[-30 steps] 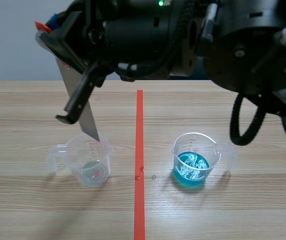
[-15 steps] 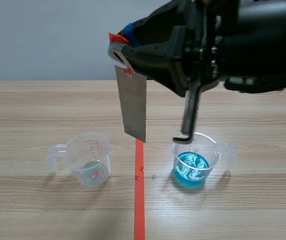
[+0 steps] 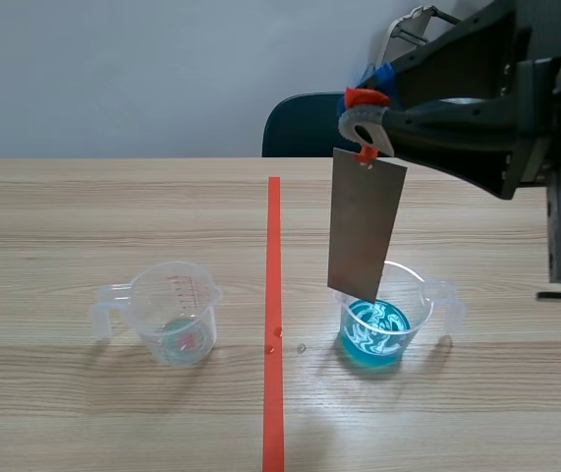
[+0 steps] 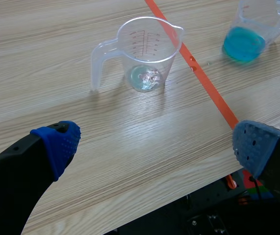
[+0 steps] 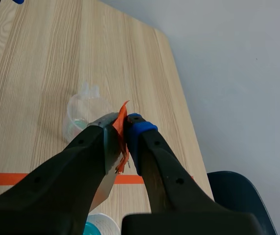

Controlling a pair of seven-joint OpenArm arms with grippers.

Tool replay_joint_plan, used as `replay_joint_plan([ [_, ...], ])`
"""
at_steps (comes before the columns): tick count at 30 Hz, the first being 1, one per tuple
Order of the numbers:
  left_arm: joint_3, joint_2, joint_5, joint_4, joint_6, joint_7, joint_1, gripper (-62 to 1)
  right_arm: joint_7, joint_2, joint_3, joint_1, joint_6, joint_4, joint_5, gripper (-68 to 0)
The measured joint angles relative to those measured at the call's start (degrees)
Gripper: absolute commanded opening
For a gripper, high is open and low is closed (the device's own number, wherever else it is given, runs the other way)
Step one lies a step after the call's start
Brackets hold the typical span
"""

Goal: Do the redox reaction experiment

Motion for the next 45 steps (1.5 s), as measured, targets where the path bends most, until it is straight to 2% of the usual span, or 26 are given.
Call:
replay_joint_plan([
  [11, 0.0, 0.0, 0.0, 0.0, 0.0, 0.0, 0.0, 1.4, 5.7, 0.0, 0.0, 0.0, 0.1, -8.1, -5.1, -66.8],
  [15, 0.0, 0.0, 0.0, 0.0, 0.0, 0.0, 0.0, 1.4, 7.0, 0.0, 0.0, 0.0, 2.0, -9.7, -5.8, -66.9],
  [45, 0.0, 0.0, 0.0, 0.0, 0.0, 0.0, 0.0, 1.4, 7.9, -0.1, 0.0, 0.0, 2.2, -9.8, -5.7, -66.8],
])
